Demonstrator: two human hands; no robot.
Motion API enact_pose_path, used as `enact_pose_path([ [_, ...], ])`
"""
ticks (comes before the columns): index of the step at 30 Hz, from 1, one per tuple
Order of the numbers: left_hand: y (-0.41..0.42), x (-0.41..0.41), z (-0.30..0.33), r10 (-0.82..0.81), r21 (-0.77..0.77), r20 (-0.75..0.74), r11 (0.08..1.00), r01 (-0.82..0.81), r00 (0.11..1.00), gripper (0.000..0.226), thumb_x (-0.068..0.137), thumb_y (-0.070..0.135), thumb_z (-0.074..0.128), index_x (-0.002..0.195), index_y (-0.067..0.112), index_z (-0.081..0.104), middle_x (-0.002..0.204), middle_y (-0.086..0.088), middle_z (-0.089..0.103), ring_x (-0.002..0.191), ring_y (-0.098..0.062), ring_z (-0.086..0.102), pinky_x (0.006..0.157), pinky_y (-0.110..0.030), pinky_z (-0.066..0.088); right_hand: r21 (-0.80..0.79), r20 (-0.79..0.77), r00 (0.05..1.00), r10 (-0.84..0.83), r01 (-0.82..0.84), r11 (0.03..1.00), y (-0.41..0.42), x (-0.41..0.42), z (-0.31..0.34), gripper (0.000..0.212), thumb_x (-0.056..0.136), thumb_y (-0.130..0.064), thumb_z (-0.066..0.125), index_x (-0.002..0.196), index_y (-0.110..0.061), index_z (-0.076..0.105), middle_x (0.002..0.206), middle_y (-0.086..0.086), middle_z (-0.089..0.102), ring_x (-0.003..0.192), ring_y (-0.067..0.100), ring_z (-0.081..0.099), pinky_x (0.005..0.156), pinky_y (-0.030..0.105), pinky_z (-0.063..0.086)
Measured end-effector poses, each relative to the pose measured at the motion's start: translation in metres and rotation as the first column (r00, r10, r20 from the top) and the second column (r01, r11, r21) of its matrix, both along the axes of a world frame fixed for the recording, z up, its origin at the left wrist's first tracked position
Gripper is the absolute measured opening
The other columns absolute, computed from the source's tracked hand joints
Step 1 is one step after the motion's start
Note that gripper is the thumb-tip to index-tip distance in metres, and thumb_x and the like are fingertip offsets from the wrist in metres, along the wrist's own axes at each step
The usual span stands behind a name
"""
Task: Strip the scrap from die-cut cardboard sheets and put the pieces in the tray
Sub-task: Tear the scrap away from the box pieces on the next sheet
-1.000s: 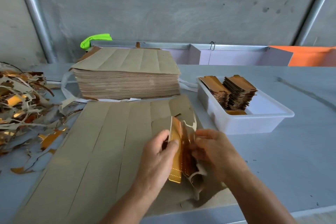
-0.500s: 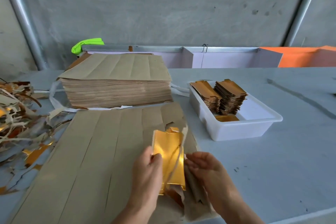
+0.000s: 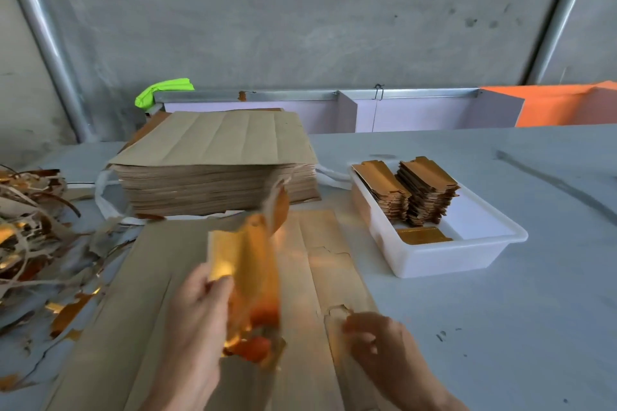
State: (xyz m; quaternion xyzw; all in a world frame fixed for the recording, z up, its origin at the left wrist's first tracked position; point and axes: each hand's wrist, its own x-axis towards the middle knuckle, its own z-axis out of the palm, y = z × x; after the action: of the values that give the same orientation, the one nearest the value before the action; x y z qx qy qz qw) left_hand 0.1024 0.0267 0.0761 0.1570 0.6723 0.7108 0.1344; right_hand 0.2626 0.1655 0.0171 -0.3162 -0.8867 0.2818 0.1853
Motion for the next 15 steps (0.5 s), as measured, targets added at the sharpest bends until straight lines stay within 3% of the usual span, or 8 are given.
enact_pose_path([
  [3, 0.021, 0.021, -0.019, -0.198, -0.190, -0.072, 0.965, 0.181, 0.978, 0.012, 0.092, 0.004, 0.052, 0.085, -0.002, 0.058, 0.073, -0.023, 0.056, 0.064, -0.020, 0.048, 0.062, -0.032, 0.036, -0.148, -0.262, 0.961, -0.093, 0.055, 0.987, -0.002, -0.012, 0.027, 0.019, 0.086, -0.012, 0.065, 0.094, -0.027, 0.072, 0.085, -0.023, 0.066, 0.085, -0.006, 0.062, 0.069, 0.006, 0.047],
  [7, 0.037, 0.046, -0.031, -0.280, -0.298, -0.124, 0.926, 0.233, 0.952, 0.015, 0.095, 0.013, 0.050, 0.084, 0.013, 0.059, 0.083, -0.015, 0.063, 0.067, -0.012, 0.056, 0.060, -0.017, 0.040, -0.358, -0.216, 0.971, -0.100, 0.017, 0.933, -0.004, -0.018, 0.046, 0.029, 0.096, -0.017, 0.052, 0.078, -0.022, 0.074, 0.069, -0.008, 0.068, 0.071, 0.001, 0.064, 0.065, 0.014, 0.053],
  [9, 0.037, 0.053, -0.029, -0.301, -0.347, -0.178, 0.910, 0.227, 0.937, 0.015, 0.098, 0.020, 0.046, 0.088, 0.024, 0.057, 0.085, 0.000, 0.064, 0.076, -0.004, 0.059, 0.066, -0.012, 0.044, -0.542, -0.224, 0.959, -0.175, 0.027, 0.840, -0.004, -0.013, 0.049, 0.033, 0.098, -0.021, 0.048, 0.078, -0.022, 0.074, 0.073, 0.000, 0.068, 0.072, 0.007, 0.065, 0.065, 0.016, 0.053],
  [11, 0.034, 0.056, -0.026, -0.316, -0.406, -0.281, 0.895, 0.186, 0.906, 0.013, 0.098, 0.022, 0.042, 0.096, 0.022, 0.056, 0.088, 0.002, 0.062, 0.081, -0.005, 0.059, 0.072, -0.017, 0.048, -0.615, -0.263, 0.944, -0.201, -0.003, 0.788, -0.004, -0.006, 0.049, 0.029, 0.098, -0.026, 0.046, 0.090, -0.029, 0.073, 0.084, -0.005, 0.071, 0.085, 0.010, 0.067, 0.077, 0.025, 0.055],
  [13, 0.030, 0.059, -0.020, -0.323, -0.435, -0.363, 0.888, 0.148, 0.874, 0.013, 0.096, 0.018, 0.043, 0.093, 0.014, 0.055, 0.080, -0.003, 0.059, 0.074, -0.013, 0.057, 0.069, -0.022, 0.046, -0.620, -0.278, 0.940, -0.198, -0.019, 0.784, -0.005, 0.000, 0.049, 0.024, 0.098, -0.030, 0.046, 0.101, -0.036, 0.069, 0.093, -0.012, 0.071, 0.095, 0.009, 0.065, 0.083, 0.031, 0.054],
  [15, 0.026, 0.062, -0.015, -0.342, -0.445, -0.386, 0.883, 0.152, 0.857, 0.011, 0.095, 0.017, 0.044, 0.091, 0.012, 0.054, 0.071, -0.003, 0.051, 0.063, -0.013, 0.050, 0.060, -0.019, 0.038, -0.629, -0.292, 0.942, -0.163, -0.061, 0.775, -0.007, 0.004, 0.052, 0.027, 0.099, -0.021, 0.046, 0.108, -0.035, 0.067, 0.098, -0.011, 0.072, 0.096, 0.010, 0.065, 0.080, 0.029, 0.054],
])
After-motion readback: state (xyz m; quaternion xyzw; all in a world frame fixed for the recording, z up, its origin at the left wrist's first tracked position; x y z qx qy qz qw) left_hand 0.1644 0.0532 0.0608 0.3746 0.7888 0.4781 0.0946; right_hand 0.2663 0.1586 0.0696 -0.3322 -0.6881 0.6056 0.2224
